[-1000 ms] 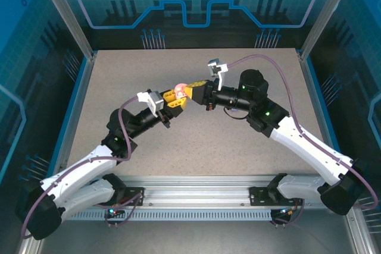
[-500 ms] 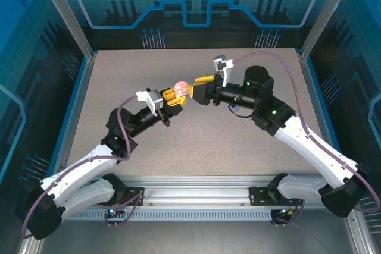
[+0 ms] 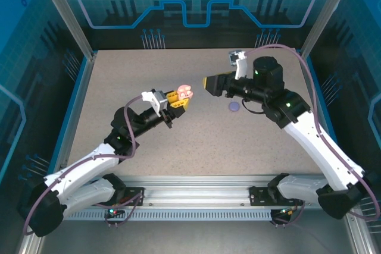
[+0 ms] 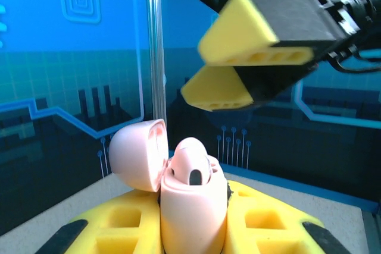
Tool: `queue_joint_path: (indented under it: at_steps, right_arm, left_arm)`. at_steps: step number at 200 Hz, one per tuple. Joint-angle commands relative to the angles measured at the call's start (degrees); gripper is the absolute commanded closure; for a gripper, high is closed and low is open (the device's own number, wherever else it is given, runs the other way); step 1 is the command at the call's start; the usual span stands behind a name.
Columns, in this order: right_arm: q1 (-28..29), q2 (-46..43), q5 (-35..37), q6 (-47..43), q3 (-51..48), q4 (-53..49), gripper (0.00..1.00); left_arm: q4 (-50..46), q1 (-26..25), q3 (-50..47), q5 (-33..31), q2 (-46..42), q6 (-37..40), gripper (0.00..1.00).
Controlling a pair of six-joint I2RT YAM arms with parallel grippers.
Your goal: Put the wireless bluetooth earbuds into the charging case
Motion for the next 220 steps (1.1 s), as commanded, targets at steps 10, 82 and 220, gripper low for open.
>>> queue_joint_path:
  at_steps: [10, 82, 220]
  right_arm:
    - [-1.2, 7.3, 3.3, -2.8, 8.3, -13.3, 0.29]
    - [-1.5, 23.3, 1.1, -3.7, 22.7, -22.8, 0.31]
    - [4.9, 20.2, 0.8, -4.8, 15.7, -24.7, 0.35]
  left_arm:
    - [0.2, -0.2, -1.7, 2.1, 0.9, -1.1, 1.00]
    - [2.3, -1.0, -0.2, 4.6, 6.4, -2.5, 1.00]
    - [4.7, -1.5, 4.9, 1.1, 13.4, 0.4, 1.00]
